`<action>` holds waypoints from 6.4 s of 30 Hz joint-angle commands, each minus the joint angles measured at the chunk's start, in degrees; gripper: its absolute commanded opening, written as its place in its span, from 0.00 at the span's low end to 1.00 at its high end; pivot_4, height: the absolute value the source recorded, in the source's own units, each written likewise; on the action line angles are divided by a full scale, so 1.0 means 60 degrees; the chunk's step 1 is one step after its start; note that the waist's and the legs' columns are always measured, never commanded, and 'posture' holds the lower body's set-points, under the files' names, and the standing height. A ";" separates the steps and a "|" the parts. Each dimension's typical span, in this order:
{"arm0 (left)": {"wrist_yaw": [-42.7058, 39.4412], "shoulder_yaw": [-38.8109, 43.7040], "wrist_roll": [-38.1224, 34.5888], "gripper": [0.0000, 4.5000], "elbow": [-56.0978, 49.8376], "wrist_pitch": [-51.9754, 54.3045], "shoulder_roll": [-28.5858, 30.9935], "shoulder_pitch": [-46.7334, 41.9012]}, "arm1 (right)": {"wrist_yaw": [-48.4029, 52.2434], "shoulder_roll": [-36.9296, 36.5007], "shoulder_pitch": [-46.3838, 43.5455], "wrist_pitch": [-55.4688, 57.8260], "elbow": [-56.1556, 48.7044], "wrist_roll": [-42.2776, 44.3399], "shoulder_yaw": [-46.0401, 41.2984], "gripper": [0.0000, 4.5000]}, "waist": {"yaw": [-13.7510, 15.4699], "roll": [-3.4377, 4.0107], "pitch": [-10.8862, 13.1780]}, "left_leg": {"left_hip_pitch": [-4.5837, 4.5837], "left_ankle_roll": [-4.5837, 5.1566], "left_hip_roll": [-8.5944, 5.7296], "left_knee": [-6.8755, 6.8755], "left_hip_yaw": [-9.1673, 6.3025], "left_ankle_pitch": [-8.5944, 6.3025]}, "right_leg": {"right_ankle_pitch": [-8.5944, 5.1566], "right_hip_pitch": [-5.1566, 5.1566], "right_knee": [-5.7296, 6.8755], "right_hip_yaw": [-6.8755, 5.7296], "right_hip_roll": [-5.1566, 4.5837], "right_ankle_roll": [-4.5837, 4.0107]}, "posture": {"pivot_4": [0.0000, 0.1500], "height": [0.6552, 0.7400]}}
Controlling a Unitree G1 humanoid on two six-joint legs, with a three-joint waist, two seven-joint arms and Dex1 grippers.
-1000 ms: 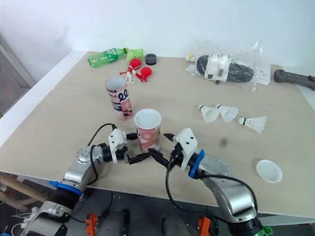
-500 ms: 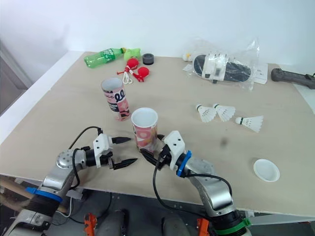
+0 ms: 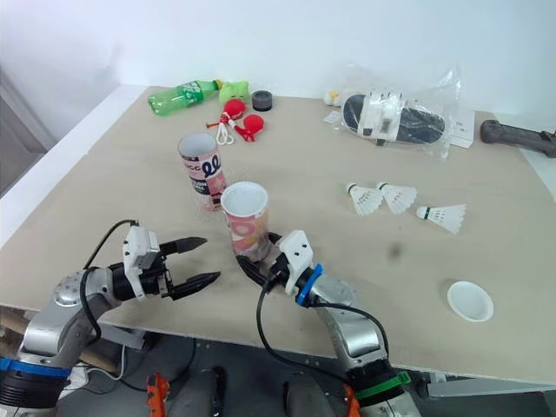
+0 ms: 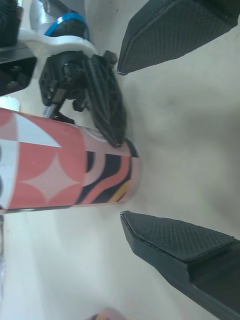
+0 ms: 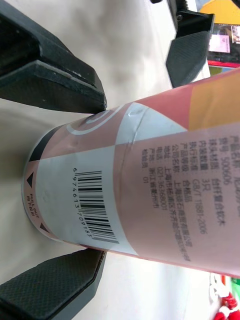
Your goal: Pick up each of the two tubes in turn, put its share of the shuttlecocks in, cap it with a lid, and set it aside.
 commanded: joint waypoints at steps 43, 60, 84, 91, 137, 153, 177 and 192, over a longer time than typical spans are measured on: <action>0.0514 -0.3107 0.1103 1.00 0.2748 0.0345 -0.4518 -0.6394 | -0.4805 -0.1875 0.2320 0.0809 -0.2064 0.1537 -0.9719 0.68 | 0.0140 0.0012 0.0020 | -0.0039 -0.0013 -0.0040 0.0050 0.0015 0.0009 | -0.0005 0.0018 0.0011 -0.0013 -0.0039 0.0032 | 1.00 1.00; 0.1033 -0.3199 0.1486 1.00 0.2183 0.0548 -0.4937 -0.5688 | -0.4811 -0.2837 0.1171 -0.2063 0.3653 0.1252 -0.9971 0.68 | -0.0001 0.0109 0.0003 | -0.0014 0.0001 -0.0055 0.0043 0.0068 0.0005 | -0.0008 0.0021 0.0012 0.0035 -0.0054 0.0048 | 1.00 1.00; 0.0850 -0.3157 0.1385 1.00 0.2063 0.0771 -0.4917 -0.5598 | -0.5045 -0.2517 0.1953 -0.2022 0.2530 0.1477 -0.9561 0.99 | 0.0001 0.0109 0.0003 | -0.0007 0.0001 -0.0055 0.0046 0.0070 0.0005 | -0.0007 0.0028 0.0012 0.0037 -0.0055 0.0058 | 1.00 1.00; 0.0804 -0.3144 0.1409 1.00 0.2144 0.0696 -0.4963 -0.5586 | -0.5238 -0.2244 0.2641 -0.1358 0.0818 0.1832 -0.9642 0.99 | 0.0004 0.0114 0.0000 | -0.0008 0.0001 -0.0055 0.0048 0.0071 0.0005 | -0.0007 0.0027 0.0012 0.0037 -0.0055 0.0062 | 1.00 1.00; 0.5271 0.0220 0.3368 1.00 0.5818 -0.1770 -0.2942 -0.4560 | -0.0346 -0.4472 -0.0406 0.5044 -0.5823 0.4257 -0.2607 0.99 | 0.0241 -0.0114 0.0063 | -0.0072 0.0025 -0.0034 0.0111 0.0156 0.0026 | 0.0051 0.0002 -0.0010 0.0122 -0.0044 0.0131 | 1.00 1.00; 0.4485 0.0356 0.3507 1.00 1.1007 -0.4538 -0.3294 -0.7428 | -0.0710 -0.4105 -0.0338 0.5224 -0.6157 0.4016 -0.2367 0.99 | 0.0232 -0.0125 0.0071 | -0.0083 0.0025 -0.0037 0.0111 0.0153 0.0026 | 0.0048 -0.0004 -0.0010 0.0115 -0.0044 0.0136 | 1.00 1.00; 0.0070 -0.0402 0.2620 0.69 0.6663 -0.3433 -0.1930 -0.5844 | -0.1764 -0.3584 0.0495 0.5079 -0.5608 0.4177 -0.4789 1.00 | 0.0199 -0.0122 0.0073 | -0.0083 0.0023 -0.0031 0.0095 0.0153 0.0027 | 0.0074 -0.0006 -0.0008 0.0114 -0.0043 0.0081 | 1.00 1.00; -0.3181 -0.2697 0.3500 0.69 0.1438 0.1200 0.2393 -0.5693 | -0.4253 -0.2432 -0.0331 0.4729 -0.2924 0.0806 -0.3800 1.00 | 0.0037 -0.0090 0.0093 | -0.0072 0.0034 -0.0002 0.0106 0.0153 0.0035 | 0.0073 -0.0020 0.0010 0.0119 -0.0011 0.0080 | 1.00 1.00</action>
